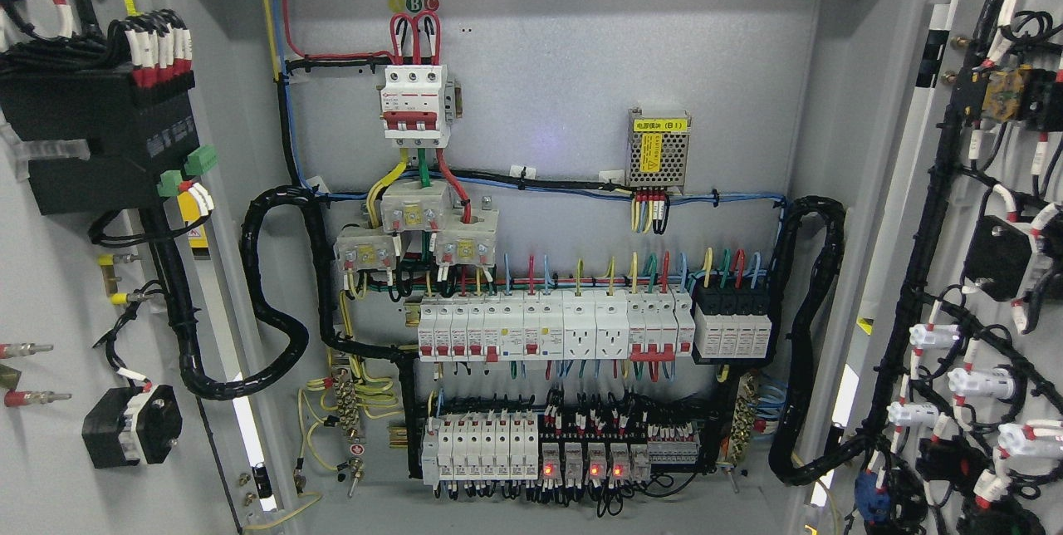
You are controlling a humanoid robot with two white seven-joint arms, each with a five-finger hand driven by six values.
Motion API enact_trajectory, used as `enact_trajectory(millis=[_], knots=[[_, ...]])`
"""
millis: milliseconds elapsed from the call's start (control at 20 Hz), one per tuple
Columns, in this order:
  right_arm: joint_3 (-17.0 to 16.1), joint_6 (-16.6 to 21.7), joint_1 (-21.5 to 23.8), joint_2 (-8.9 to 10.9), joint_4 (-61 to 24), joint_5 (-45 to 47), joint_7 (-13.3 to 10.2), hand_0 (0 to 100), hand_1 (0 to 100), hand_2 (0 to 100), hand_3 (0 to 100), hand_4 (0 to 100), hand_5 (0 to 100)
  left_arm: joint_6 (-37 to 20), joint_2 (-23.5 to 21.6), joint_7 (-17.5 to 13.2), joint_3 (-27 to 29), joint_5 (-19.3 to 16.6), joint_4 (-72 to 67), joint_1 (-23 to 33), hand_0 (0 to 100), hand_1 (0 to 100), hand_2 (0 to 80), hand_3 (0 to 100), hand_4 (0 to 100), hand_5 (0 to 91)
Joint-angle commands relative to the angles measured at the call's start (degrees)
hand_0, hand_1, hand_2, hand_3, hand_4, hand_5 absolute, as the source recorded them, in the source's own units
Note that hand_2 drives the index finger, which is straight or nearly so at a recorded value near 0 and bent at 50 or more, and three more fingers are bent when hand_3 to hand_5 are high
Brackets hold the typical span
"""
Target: Open door with both hands
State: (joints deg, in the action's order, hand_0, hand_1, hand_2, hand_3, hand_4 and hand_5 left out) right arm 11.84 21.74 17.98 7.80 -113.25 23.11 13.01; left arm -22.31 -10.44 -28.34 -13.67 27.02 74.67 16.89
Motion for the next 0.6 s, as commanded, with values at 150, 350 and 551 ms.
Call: enact_trajectory(millis=[150, 350, 551], knots=[[-12.4, 4.1, 5.8, 5.99, -6.1, 0.1, 0.4, 0, 50, 4, 0, 0, 0, -4.2, -4.1, -6.9, 4.6, 0.0, 29.2, 3.8, 12, 56, 0.0, 0, 0, 0.0], [-12.4, 8.5, 6.4, 6.53, -6.3, -0.1, 0.6, 0, 50, 4, 0, 0, 0, -7.7, -4.5, -6.9, 7.2, -0.1, 34.1, 4.5, 12, 56, 0.0, 0, 0, 0.0], [-11.8, 9.5, 6.4, 6.53, -6.4, -0.3, 0.7, 0, 50, 4, 0, 0, 0, -8.5, -4.7, -6.9, 12.0, 0.0, 39.0, 4.5, 12, 56, 0.0, 0, 0, 0.0]])
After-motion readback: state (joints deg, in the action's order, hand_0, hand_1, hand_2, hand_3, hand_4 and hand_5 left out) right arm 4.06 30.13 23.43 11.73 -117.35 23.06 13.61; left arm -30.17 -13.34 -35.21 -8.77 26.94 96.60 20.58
